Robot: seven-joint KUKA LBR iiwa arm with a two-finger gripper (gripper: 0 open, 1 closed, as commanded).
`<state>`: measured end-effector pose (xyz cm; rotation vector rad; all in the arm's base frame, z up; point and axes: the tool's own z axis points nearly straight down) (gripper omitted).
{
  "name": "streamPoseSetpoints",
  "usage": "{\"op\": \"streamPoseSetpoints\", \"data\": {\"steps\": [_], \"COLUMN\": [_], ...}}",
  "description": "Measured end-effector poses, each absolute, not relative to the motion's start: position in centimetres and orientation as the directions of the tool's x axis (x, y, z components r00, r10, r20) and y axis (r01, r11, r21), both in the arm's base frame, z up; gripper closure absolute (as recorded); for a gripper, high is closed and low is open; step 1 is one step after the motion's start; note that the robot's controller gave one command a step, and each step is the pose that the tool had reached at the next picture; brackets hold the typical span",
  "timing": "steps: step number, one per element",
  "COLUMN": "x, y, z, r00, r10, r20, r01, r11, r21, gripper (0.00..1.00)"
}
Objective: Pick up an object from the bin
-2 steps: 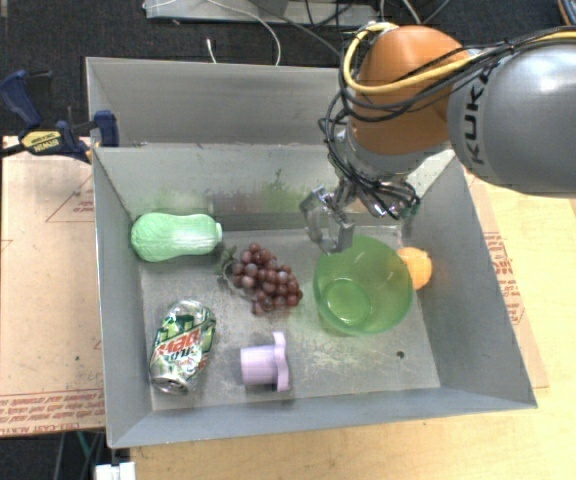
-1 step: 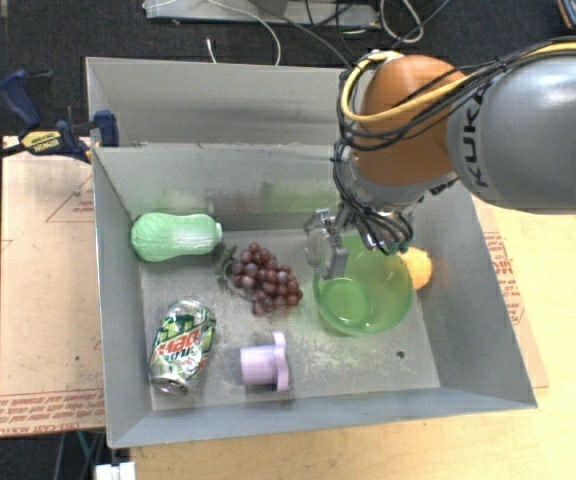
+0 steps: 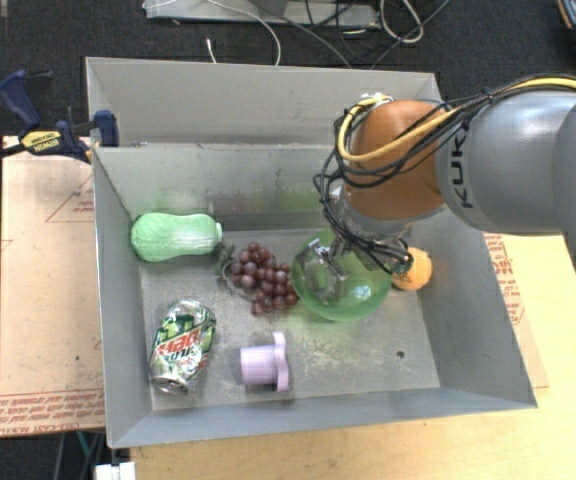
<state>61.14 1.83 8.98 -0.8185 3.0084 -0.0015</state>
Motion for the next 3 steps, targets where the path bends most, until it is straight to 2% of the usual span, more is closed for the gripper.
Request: {"op": "streamPoseSetpoints", "data": {"steps": [1,2,3], "x": [59.6,60.0,59.4], "y": [1.1,0.9,0.8], "z": [9.3,11.9,20.9], "r00": [-0.884,-0.956,-0.907], "r10": [-0.467,-0.292,-0.421], "r20": [-0.021,-0.024,-0.021], "r01": [-0.467,-0.292,-0.421], "r11": [0.884,0.956,0.907], "r21": [-0.003,-0.001,-0.002], "gripper": [1.00,1.00,0.00]}}
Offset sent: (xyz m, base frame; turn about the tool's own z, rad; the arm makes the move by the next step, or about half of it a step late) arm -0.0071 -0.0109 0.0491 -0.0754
